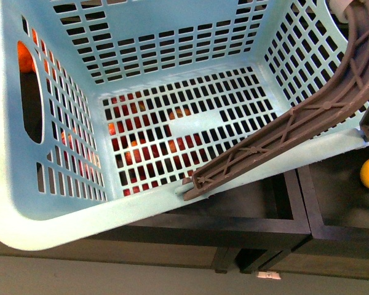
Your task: Pick mango and avocado into basket
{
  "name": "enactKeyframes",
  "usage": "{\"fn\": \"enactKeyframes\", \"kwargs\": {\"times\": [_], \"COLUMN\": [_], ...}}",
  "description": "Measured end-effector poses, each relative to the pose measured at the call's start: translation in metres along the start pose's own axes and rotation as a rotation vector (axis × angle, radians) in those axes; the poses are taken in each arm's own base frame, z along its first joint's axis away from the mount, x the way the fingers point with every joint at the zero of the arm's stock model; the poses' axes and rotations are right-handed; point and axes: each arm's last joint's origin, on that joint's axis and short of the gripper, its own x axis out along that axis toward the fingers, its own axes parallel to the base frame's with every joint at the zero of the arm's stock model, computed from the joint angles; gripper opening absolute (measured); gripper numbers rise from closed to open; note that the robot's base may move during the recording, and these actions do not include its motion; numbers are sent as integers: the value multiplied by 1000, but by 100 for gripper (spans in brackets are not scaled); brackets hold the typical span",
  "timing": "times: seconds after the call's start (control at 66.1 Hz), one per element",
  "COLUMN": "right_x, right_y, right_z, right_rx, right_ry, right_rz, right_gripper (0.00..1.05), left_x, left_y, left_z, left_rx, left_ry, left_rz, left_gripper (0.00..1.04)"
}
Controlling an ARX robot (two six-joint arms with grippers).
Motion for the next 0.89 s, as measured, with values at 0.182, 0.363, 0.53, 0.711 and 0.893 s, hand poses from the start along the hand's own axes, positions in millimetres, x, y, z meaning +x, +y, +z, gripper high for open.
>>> {"fn": "enactKeyframes", "kwargs": {"times": [0.182, 0.363, 0.53, 0.711, 0.893], "right_x": [8, 11, 11, 10, -3], "right_y": [3, 5, 4, 1, -5], "right_z": [3, 4, 4, 0, -5], "right_rx": [0, 2, 4, 13, 11], "right_ry": [0, -2, 1, 2, -4], "right_rz": [-1, -4, -1, 18, 64], "right_gripper": [96, 88, 70, 65, 65], "left_x": [0, 0, 0, 0, 0], "left_y": [0, 0, 0, 0, 0], "left_z": [0, 0, 0, 0, 0], "left_rx": [0, 0, 0, 0, 0], "left_ry": [0, -1, -1, 0, 0], "left_rz": [0, 0, 0, 0, 0], "left_gripper": [14, 14, 14, 14, 14]}}
